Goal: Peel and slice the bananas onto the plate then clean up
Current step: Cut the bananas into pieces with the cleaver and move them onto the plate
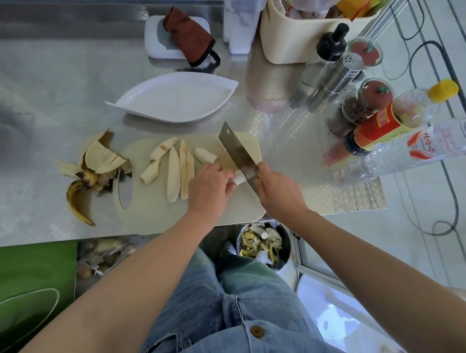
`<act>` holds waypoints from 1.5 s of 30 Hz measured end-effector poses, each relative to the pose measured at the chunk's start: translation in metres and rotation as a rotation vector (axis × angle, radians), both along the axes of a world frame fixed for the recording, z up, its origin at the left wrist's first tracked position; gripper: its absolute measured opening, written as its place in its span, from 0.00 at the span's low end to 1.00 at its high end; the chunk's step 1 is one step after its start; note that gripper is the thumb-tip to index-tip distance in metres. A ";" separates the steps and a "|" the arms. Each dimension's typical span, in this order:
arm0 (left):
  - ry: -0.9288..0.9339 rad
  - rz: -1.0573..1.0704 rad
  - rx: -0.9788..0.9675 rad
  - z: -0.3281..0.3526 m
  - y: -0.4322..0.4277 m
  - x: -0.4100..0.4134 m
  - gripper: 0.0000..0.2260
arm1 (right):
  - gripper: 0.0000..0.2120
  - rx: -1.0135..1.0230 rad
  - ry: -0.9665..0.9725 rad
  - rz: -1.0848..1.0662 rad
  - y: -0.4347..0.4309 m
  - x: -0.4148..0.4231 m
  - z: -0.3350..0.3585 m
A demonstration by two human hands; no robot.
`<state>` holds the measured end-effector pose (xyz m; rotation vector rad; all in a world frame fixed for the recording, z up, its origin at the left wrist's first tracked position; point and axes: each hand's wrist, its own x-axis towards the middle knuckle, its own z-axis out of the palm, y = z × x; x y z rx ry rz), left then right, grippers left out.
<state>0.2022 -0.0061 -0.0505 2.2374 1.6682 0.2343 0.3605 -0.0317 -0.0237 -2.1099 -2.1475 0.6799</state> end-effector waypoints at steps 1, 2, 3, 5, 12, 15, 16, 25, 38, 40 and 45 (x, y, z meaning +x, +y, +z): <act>-0.001 -0.003 0.001 0.000 0.000 0.000 0.09 | 0.10 0.013 0.011 -0.008 0.001 0.000 0.001; -0.001 -0.003 0.002 0.000 0.000 0.000 0.09 | 0.10 0.026 0.022 -0.015 0.002 0.001 0.002; 0.000 -0.002 0.002 0.001 0.000 0.000 0.09 | 0.10 0.035 0.031 -0.019 0.003 0.001 0.002; 0.002 0.001 0.000 0.001 0.000 0.000 0.09 | 0.10 0.036 0.035 -0.012 0.005 0.002 0.003; -0.008 0.007 -0.005 0.000 0.000 0.001 0.09 | 0.10 0.011 0.018 0.008 0.005 0.001 0.002; -0.016 0.012 -0.004 0.000 0.000 0.001 0.09 | 0.10 -0.012 -0.009 0.017 0.003 0.000 0.001; -0.016 0.014 -0.004 0.000 0.000 0.001 0.09 | 0.10 -0.024 -0.012 0.015 0.001 0.000 0.000; -0.018 0.009 -0.010 0.000 -0.001 -0.002 0.10 | 0.08 0.034 0.057 -0.032 0.003 0.002 0.000; -0.014 0.028 -0.003 0.001 -0.002 -0.001 0.10 | 0.10 0.004 0.035 0.011 0.001 0.000 0.001; -0.019 0.031 -0.008 0.000 -0.002 -0.001 0.10 | 0.10 -0.022 0.003 0.014 -0.001 -0.002 -0.001; -0.020 0.023 -0.012 -0.001 -0.002 -0.003 0.10 | 0.10 0.009 0.021 0.001 -0.002 -0.001 -0.002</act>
